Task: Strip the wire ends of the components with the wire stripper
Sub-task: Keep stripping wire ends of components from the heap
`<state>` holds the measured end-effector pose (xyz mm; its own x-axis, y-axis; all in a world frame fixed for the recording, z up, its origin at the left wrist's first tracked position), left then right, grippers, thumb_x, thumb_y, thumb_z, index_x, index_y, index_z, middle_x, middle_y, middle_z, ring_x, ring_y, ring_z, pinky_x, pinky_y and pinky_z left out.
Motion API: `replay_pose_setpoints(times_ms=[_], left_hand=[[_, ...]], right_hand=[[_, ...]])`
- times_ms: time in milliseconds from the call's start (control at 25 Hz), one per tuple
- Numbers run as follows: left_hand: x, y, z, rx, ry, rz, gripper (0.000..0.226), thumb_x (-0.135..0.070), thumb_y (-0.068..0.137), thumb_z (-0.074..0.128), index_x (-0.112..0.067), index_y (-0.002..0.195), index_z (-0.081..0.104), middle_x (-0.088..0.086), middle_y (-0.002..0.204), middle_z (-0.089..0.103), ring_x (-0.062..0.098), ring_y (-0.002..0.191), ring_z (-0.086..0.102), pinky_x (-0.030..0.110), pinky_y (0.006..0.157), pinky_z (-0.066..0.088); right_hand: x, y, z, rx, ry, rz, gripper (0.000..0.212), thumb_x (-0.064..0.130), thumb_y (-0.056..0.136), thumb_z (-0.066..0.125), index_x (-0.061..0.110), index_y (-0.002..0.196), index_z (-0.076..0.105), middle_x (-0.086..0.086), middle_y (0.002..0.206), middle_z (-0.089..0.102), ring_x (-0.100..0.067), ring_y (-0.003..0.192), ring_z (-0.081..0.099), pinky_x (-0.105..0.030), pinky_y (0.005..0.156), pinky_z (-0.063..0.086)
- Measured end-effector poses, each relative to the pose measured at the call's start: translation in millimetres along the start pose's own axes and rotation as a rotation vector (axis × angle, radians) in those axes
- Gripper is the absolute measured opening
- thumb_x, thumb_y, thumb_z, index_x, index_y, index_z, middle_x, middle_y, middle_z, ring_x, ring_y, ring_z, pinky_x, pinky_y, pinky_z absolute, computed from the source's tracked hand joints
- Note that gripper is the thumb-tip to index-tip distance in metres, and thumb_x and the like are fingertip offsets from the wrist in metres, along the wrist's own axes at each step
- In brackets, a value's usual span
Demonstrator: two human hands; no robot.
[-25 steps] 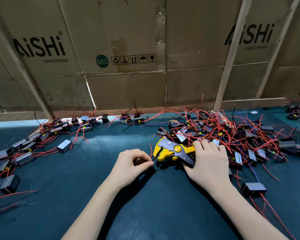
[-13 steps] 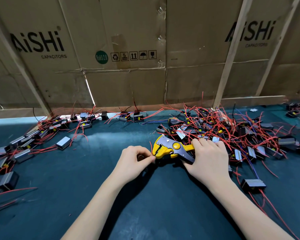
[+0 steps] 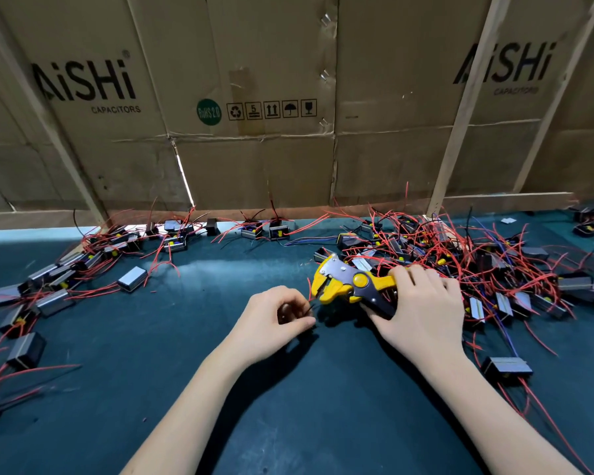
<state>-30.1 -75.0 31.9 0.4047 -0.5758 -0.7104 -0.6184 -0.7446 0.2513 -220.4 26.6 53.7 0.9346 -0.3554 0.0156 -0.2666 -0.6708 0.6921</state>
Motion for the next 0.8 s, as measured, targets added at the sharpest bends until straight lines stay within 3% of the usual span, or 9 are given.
replay_pose_setpoints(times_ms=[40, 120, 200, 280, 360, 440, 520, 640, 800], left_hand=[[-3, -2, 5, 0.051, -0.047, 0.031, 0.033, -0.013, 0.082, 0.076, -0.022, 0.112, 0.065, -0.009, 0.102, 0.066, -0.001, 0.083, 0.060, 0.021, 0.081, 0.048], [-15, -7, 20, 0.182, -0.147, 0.107, 0.077, -0.001, 0.082, 0.068, -0.029, 0.146, 0.035, -0.008, 0.142, 0.050, -0.002, 0.120, 0.054, 0.020, 0.103, 0.042], [-26, -8, 29, 0.227, -0.108, 0.192, 0.098, 0.005, 0.079, 0.059, -0.035, 0.154, 0.012, -0.019, 0.156, 0.029, -0.003, 0.141, 0.031, 0.016, 0.113, 0.027], [-21, -2, 14, 0.094, -0.030, 0.194, 0.095, 0.003, 0.079, 0.058, -0.037, 0.154, 0.015, -0.019, 0.154, 0.033, -0.003, 0.141, 0.028, 0.023, 0.115, 0.025], [1, 2, -27, -0.192, -0.005, 0.093, 0.079, 0.000, 0.082, 0.060, -0.028, 0.150, 0.031, -0.010, 0.143, 0.049, 0.007, 0.135, 0.040, 0.035, 0.113, 0.031], [35, -1, -75, -0.469, 0.079, -0.068, 0.065, 0.001, 0.082, 0.062, -0.015, 0.143, 0.043, 0.003, 0.133, 0.058, 0.023, 0.126, 0.048, 0.043, 0.108, 0.035], [73, -13, -119, -0.652, 0.291, -0.304, 0.058, 0.000, 0.082, 0.061, -0.006, 0.137, 0.047, 0.015, 0.129, 0.059, 0.037, 0.120, 0.049, 0.048, 0.102, 0.038], [130, -37, -156, -0.673, 0.531, -0.631, 0.054, -0.003, 0.085, 0.057, -0.004, 0.137, 0.043, 0.023, 0.128, 0.057, 0.041, 0.124, 0.046, 0.053, 0.099, 0.036], [164, -51, -163, -0.550, 0.579, -0.800, 0.056, -0.020, 0.092, 0.060, -0.009, 0.142, 0.039, 0.020, 0.141, 0.047, 0.041, 0.130, 0.040, 0.051, 0.104, 0.029]], right_hand=[[-5, 1, -3, -0.018, 0.032, 0.045, 0.057, 0.062, 0.066, 0.074, 0.011, 0.090, 0.062, -0.007, 0.083, 0.061, -0.032, 0.080, 0.059, -0.040, 0.071, 0.038], [-15, 3, -6, -0.029, 0.128, 0.141, 0.058, 0.061, 0.068, 0.076, 0.011, 0.093, 0.063, -0.007, 0.084, 0.063, -0.033, 0.082, 0.061, -0.041, 0.071, 0.040], [-22, 4, -7, -0.011, 0.211, 0.206, 0.057, 0.060, 0.068, 0.076, 0.012, 0.095, 0.062, -0.006, 0.085, 0.063, -0.034, 0.085, 0.062, -0.042, 0.073, 0.040], [-26, 5, -11, 0.009, 0.290, 0.253, 0.054, 0.060, 0.068, 0.074, 0.015, 0.096, 0.062, -0.003, 0.087, 0.062, -0.033, 0.088, 0.061, -0.042, 0.076, 0.040], [-28, 6, -16, 0.011, 0.392, 0.300, 0.049, 0.059, 0.069, 0.073, 0.018, 0.095, 0.061, 0.000, 0.088, 0.062, -0.030, 0.089, 0.061, -0.042, 0.079, 0.043], [-26, 6, -21, -0.009, 0.535, 0.318, 0.043, 0.055, 0.070, 0.075, 0.022, 0.092, 0.060, 0.005, 0.086, 0.062, -0.023, 0.085, 0.061, -0.042, 0.078, 0.047], [-22, 7, -23, -0.001, 0.737, 0.301, 0.036, 0.053, 0.070, 0.075, 0.026, 0.089, 0.060, 0.011, 0.081, 0.063, -0.010, 0.078, 0.059, -0.027, 0.074, 0.046], [-4, 6, -13, 0.202, 1.148, 0.251, 0.031, 0.050, 0.074, 0.078, 0.026, 0.082, 0.061, 0.013, 0.073, 0.062, -0.003, 0.068, 0.055, -0.011, 0.065, 0.040], [42, -11, 7, 0.634, 1.814, 0.293, 0.055, 0.058, 0.075, 0.071, 0.007, 0.091, 0.058, -0.012, 0.080, 0.056, -0.028, 0.079, 0.055, -0.035, 0.080, 0.043]])
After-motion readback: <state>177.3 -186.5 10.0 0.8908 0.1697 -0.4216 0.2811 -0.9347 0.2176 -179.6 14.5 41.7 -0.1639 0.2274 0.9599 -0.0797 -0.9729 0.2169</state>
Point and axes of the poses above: each hand's wrist, its own y-axis towards the middle knuckle, its own z-axis out of the palm, x = y × z, the point moved 8 cm from there along y, towards the middle knuckle
